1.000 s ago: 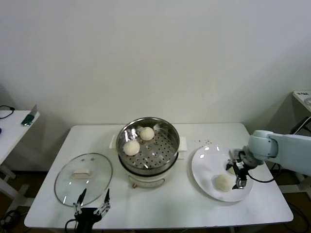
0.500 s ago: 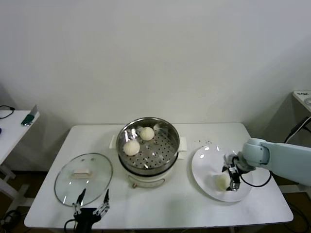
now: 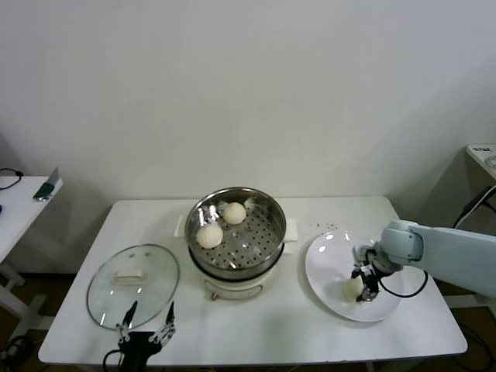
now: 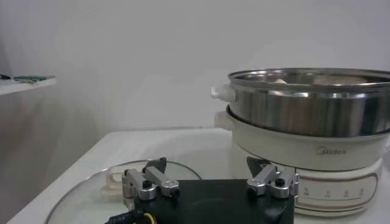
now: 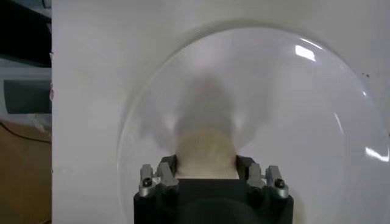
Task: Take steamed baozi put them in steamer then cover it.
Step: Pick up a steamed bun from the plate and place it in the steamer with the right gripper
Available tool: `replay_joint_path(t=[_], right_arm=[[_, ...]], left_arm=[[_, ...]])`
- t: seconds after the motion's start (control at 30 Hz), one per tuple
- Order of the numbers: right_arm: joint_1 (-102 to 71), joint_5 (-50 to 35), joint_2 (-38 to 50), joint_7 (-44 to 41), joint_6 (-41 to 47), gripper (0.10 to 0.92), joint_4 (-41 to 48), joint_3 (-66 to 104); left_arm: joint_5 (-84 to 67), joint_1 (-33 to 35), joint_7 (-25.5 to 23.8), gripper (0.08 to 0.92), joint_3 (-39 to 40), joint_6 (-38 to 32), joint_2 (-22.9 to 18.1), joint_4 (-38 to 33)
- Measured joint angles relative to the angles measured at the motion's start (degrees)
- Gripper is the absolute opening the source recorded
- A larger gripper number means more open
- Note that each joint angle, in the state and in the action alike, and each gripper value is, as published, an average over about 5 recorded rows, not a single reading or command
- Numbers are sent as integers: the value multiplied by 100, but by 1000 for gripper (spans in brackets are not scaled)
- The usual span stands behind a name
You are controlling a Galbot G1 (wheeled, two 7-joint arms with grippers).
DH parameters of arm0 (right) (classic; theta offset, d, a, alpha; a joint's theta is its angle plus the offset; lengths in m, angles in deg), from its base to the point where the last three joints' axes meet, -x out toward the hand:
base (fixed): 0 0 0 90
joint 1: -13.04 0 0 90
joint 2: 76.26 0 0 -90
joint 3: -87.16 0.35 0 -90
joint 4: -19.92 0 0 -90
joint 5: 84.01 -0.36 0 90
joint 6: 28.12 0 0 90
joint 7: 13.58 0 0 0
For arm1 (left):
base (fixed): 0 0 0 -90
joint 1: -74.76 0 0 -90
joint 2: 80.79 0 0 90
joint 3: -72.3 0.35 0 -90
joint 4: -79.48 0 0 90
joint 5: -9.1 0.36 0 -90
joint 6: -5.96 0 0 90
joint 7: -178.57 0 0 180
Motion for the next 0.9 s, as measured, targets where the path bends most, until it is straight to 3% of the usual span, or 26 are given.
replay_joint_path(t=[0.47, 0.9], right_arm=[[2375, 502, -1063, -1165, -2095, 628, 217, -386], [3297, 1276, -2752, -1249, -3559, 628, -454, -57]], left_arm=[[37, 0, -4, 823, -10, 25, 6, -26], [27, 32, 5, 823, -35, 19, 6, -101]])
